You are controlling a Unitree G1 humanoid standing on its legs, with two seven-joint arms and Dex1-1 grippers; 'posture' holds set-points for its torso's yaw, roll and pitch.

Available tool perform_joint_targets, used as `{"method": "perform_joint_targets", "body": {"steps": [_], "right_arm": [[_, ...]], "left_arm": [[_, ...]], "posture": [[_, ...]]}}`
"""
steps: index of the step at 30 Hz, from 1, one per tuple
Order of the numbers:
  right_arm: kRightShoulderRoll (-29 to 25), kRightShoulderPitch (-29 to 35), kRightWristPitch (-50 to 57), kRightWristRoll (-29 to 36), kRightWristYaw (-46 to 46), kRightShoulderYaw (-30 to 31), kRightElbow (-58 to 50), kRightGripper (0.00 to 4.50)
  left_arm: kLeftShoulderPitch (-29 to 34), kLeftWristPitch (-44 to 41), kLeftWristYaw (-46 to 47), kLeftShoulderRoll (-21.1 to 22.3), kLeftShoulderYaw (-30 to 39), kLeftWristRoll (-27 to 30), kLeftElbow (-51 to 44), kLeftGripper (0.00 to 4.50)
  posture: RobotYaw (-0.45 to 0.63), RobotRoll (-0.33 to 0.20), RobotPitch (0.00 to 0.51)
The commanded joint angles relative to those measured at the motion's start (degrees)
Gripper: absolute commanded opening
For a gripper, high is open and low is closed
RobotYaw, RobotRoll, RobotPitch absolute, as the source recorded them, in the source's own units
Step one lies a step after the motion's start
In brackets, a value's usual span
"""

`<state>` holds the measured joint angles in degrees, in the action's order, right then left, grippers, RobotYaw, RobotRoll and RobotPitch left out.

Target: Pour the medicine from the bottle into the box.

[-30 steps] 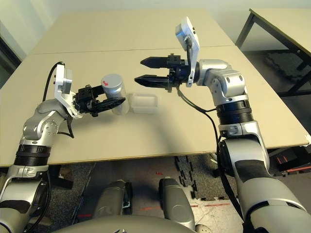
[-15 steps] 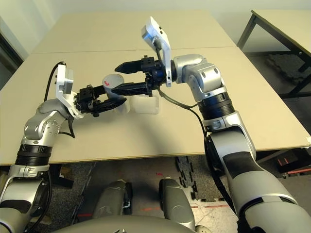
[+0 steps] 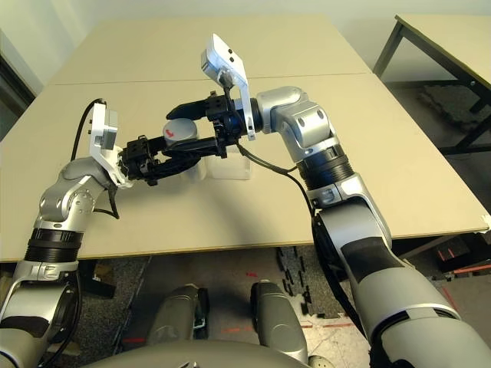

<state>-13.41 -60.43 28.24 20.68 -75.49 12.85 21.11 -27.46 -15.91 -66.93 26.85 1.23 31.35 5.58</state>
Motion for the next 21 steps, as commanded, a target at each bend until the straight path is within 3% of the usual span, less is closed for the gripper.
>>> {"method": "perform_joint_targets", "body": {"steps": [1,6,9,12,13,21], "right_arm": [[0.5,-1.1,-0.9,-0.7,-0.1,0.6,1.0,4.50],[1.1,-1.5,-0.9,-1.0,-0.5,0.8,1.8,4.50],[1.2,-1.5,-1.0,-1.2,-0.6,0.8,2.3,3.91],[1.2,-1.4,-1.2,-1.5,-0.8,0.8,2.6,2.77],[1.2,-1.4,-1.2,-1.5,-0.9,0.8,2.6,2.59],[1.6,-1.5,-1.1,-1.5,-0.5,0.4,3.1,2.59]], "left_arm": [[0.7,0.0,-0.7,0.2,-0.4,-0.4,0.1,2.59],[1.1,-0.1,-0.6,0.3,-0.5,-0.4,-0.1,2.59],[1.2,0.0,-0.5,0.3,-0.5,-0.4,-0.1,2.59],[1.2,0.0,-0.5,0.2,-0.4,-0.4,-0.1,2.59],[1.2,0.0,-0.6,0.2,-0.4,-0.4,0.0,2.59],[1.5,0.4,-1.0,0.4,-0.5,-0.7,0.3,2.59]], "posture": [[0.00,0.000,0.072],[0.00,0.000,0.072],[0.00,0.000,0.073],[0.00,0.000,0.074],[0.00,0.000,0.074],[0.00,0.000,0.074]]}}
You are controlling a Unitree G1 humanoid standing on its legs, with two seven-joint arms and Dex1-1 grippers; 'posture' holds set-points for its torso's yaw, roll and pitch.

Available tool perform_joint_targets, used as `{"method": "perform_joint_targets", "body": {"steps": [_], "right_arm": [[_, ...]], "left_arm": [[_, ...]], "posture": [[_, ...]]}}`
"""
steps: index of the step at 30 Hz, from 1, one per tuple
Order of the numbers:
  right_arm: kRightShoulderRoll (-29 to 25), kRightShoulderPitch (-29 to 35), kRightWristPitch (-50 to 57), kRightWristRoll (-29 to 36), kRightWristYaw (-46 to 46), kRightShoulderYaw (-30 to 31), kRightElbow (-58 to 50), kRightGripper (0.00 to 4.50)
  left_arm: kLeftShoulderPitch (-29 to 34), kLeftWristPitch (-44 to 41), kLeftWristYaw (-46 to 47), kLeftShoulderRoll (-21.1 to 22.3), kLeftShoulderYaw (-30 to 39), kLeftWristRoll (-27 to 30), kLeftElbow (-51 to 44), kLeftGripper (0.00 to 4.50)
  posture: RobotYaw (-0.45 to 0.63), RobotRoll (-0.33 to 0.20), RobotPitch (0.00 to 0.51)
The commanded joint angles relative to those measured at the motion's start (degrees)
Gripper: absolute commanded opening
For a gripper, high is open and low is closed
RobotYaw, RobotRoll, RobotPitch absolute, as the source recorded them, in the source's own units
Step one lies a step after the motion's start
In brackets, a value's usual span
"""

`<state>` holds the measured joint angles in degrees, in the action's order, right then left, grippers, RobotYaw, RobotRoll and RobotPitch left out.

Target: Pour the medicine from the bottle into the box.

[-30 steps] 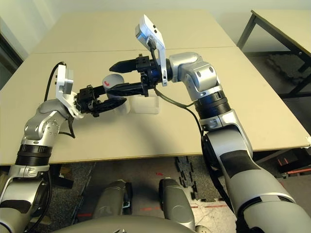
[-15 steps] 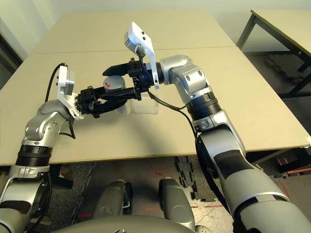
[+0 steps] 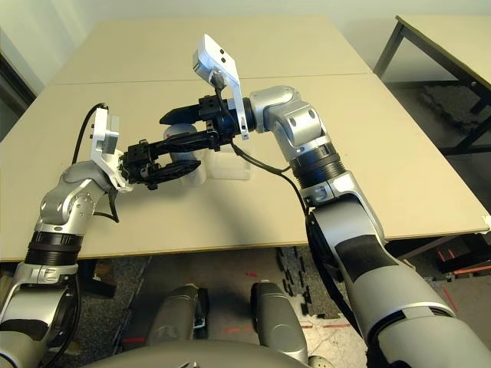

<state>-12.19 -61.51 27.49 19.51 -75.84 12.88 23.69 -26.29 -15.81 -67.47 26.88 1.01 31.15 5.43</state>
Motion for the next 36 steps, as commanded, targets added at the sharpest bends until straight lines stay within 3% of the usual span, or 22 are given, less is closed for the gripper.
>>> {"method": "perform_joint_targets", "body": {"steps": [1,9,18,26,36], "right_arm": [[0.5,-0.6,0.1,0.2,0.0,-0.2,0.6,2.59],[1.8,-3.3,4.6,4.3,3.1,-5.5,2.6,2.59],[-1.7,-3.7,-2.1,0.7,6.9,-8.2,8.8,2.59],[-10.1,0.9,-17.0,-7.6,13.6,-9.0,23.3,2.59],[-12.2,7.9,-22.4,-9.8,19.3,-12.2,32.2,2.59]], "left_arm": [[0.5,0.5,-0.6,0.5,-0.5,-0.9,0.8,2.59],[1.1,1.4,-1.0,0.7,-0.5,-1.5,2.1,2.59],[0.7,2.4,-1.0,1.3,0.2,-1.9,4.0,2.59],[-0.4,3.4,-0.7,1.7,1.2,-2.1,5.5,2.59],[-1.4,3.1,-0.9,2.1,1.2,-2.4,5.9,2.59]], "posture": [[0.00,0.000,0.075],[0.00,0.000,0.074],[0.00,0.000,0.072],[-0.01,0.000,0.075],[-0.02,0.000,0.075]]}}
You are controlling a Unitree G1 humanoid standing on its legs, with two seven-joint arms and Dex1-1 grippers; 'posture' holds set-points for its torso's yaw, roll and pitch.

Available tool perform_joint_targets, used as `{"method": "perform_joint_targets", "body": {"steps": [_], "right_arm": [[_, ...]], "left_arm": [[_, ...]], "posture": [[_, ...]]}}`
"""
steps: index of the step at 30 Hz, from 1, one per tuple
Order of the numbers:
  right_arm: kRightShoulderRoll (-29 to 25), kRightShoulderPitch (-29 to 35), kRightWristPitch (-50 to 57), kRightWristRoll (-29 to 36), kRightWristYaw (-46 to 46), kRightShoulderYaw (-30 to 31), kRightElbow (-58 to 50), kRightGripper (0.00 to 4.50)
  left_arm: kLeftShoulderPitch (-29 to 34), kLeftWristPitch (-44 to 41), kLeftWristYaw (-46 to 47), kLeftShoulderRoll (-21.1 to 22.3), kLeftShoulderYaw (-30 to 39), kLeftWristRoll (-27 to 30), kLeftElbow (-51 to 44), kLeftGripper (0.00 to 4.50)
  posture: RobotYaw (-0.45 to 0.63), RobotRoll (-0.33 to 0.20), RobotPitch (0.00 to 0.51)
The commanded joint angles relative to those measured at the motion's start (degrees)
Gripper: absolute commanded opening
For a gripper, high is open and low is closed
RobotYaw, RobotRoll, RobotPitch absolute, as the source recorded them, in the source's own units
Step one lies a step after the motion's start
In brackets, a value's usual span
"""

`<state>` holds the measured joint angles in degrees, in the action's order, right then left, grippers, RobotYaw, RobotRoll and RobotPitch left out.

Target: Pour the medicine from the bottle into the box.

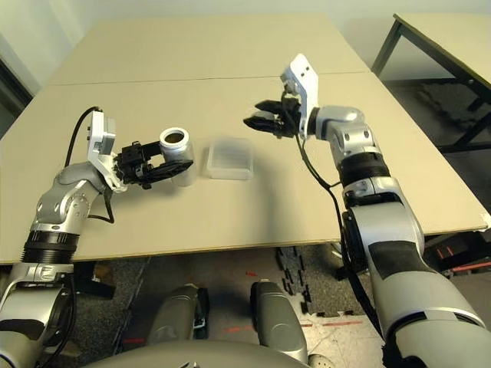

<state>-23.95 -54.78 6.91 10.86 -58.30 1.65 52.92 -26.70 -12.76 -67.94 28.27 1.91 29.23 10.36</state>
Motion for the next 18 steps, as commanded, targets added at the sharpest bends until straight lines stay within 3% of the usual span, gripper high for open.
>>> {"method": "perform_joint_targets", "body": {"steps": [1,14,18], "right_arm": [[-0.4,1.5,-2.1,-1.4,2.1,-1.1,4.0,2.59],[0.1,3.1,-4.7,-3.0,5.2,-2.0,11.9,2.59],[0.0,3.3,-4.9,-3.5,5.3,-2.0,12.2,3.92]], "left_arm": [[-1.0,0.0,-0.4,0.7,0.4,-0.4,1.0,2.59],[-2.6,1.2,0.3,1.1,0.5,-1.4,2.2,2.59],[-3.3,2.0,0.7,0.9,0.3,-2.3,3.1,2.59]], "posture": [[-0.02,0.000,0.075],[-0.01,0.000,0.070],[-0.01,0.000,0.069]]}}
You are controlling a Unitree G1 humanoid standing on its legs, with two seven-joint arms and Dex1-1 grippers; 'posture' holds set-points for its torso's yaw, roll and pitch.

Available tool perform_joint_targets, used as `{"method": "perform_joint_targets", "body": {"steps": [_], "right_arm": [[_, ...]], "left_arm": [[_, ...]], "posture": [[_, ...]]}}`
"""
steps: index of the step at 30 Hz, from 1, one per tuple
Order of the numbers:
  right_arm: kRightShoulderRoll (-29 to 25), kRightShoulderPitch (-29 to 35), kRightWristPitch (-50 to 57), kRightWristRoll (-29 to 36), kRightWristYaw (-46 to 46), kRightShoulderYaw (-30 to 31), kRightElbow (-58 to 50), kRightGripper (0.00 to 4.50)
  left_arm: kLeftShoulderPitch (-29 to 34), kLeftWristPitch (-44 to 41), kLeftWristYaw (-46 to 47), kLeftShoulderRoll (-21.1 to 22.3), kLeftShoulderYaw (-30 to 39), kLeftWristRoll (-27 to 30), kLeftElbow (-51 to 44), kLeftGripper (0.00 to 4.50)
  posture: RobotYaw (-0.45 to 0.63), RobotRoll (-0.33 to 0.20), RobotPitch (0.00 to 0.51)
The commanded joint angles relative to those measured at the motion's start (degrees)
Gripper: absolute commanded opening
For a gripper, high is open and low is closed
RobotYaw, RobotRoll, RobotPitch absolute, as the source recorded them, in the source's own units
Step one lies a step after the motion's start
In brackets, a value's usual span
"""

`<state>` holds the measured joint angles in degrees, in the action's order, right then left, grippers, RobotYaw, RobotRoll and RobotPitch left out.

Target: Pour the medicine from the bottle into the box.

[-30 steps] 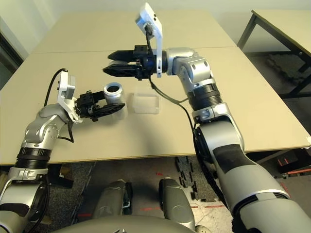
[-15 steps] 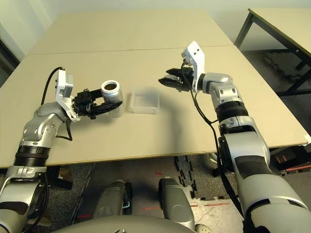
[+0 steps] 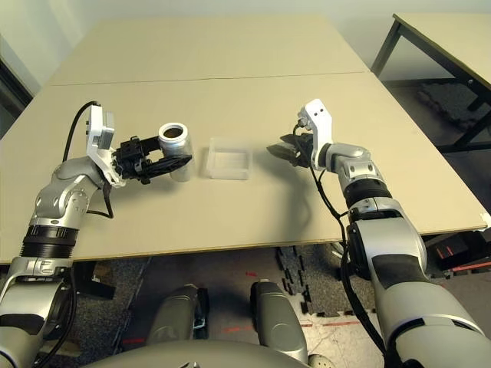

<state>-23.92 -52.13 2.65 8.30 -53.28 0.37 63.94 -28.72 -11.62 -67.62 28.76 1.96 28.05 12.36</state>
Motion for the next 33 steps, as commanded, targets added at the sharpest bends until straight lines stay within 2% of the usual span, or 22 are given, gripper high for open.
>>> {"method": "perform_joint_targets", "body": {"steps": [1,2,8,12,16,19,23,31,33], "right_arm": [[-0.1,0.8,-0.7,-1.1,0.2,-0.7,1.2,4.28],[-0.1,0.9,-0.8,-1.2,0.1,-0.7,1.2,4.50],[-0.4,1.3,-0.4,-0.9,-2.8,-0.7,-1.1,4.50],[-0.9,1.9,1.6,0.7,-7.6,-0.8,-6.7,4.50],[-1.5,4.0,6.0,2.6,-12.5,-0.4,-15.5,4.50],[-2.5,6.8,13.0,5.5,-17.2,0.8,-27.3,4.50],[-3.9,9.1,18.6,7.1,-18.9,1.8,-36.9,4.50],[-4.9,10.2,22.1,8.0,-18.4,2.1,-42.1,4.50],[-5.1,10.5,22.3,8.2,-18.5,2.0,-42.5,4.50]], "left_arm": [[-1.6,1.3,0.5,0.3,0.2,-1.5,1.5,2.59],[-1.9,1.8,0.8,0.3,0.0,-2.1,1.9,2.59],[-3.7,4.8,1.7,-0.1,-1.3,-5.3,4.7,2.59],[-6.2,9.2,3.5,0.1,-3.6,-11.1,9.3,2.59],[-10.5,15.5,7.6,-0.4,-5.8,-18.0,16.2,2.59],[-15.7,22.7,10.9,-0.5,-9.4,-25.4,23.2,2.59],[-21.7,30.9,15.1,-1.5,-12.6,-32.0,31.8,2.59],[-30.2,46.4,24.9,-2.5,-21.0,-46.3,43.3,2.59],[-32.9,50.7,31.5,-1.6,-25.9,-54.4,45.2,2.59]], "posture": [[-0.02,0.000,0.068],[-0.02,0.000,0.068],[-0.03,0.000,0.069],[-0.04,0.000,0.071],[-0.05,0.000,0.070],[-0.05,0.000,0.070],[-0.06,0.000,0.069],[-0.06,0.000,0.071],[-0.06,0.000,0.072]]}}
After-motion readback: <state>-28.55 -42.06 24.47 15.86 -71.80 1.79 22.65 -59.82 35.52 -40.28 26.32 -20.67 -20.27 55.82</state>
